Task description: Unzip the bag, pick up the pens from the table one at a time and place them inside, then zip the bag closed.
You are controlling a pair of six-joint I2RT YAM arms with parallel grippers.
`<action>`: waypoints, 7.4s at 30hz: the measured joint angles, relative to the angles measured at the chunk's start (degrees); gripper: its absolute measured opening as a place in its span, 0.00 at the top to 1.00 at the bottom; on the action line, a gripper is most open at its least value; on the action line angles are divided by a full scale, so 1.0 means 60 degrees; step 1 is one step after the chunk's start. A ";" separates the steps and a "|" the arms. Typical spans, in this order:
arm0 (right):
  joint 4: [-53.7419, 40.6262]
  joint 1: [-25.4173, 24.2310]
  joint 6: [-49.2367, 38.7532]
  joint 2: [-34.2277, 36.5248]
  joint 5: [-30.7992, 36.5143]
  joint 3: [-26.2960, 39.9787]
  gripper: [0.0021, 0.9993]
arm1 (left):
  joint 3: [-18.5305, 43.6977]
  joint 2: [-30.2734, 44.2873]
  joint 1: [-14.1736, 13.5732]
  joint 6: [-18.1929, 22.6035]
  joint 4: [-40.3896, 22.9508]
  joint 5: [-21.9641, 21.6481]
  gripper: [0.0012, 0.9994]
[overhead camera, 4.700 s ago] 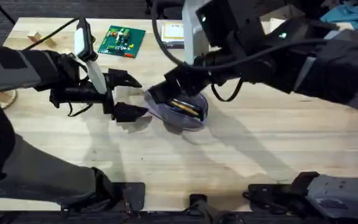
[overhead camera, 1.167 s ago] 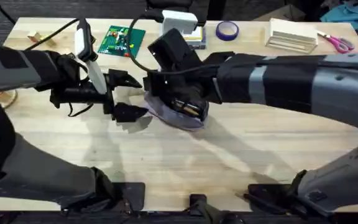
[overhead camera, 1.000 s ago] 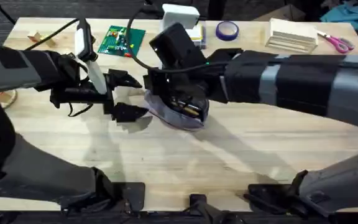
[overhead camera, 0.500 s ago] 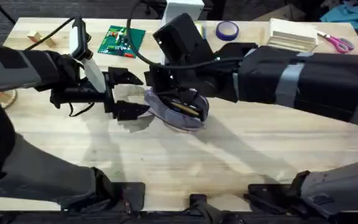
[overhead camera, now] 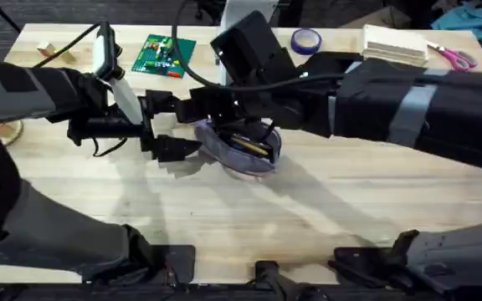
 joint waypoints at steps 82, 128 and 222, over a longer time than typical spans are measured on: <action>0.0827 -0.0127 0.0135 0.0470 -0.1155 0.0025 0.97 | 0.0000 0.0000 0.0000 0.0000 0.0007 0.0179 0.01; -0.3464 -0.2032 -0.0949 -0.0878 -0.2129 0.0036 0.97 | 0.0011 0.0000 -0.0947 0.0036 0.0463 0.0703 0.96; -0.7222 -0.5960 -0.4297 -0.6628 -0.0777 -0.0510 0.00 | 0.3075 -0.2732 -0.1546 -0.2659 -0.3284 -0.3193 0.00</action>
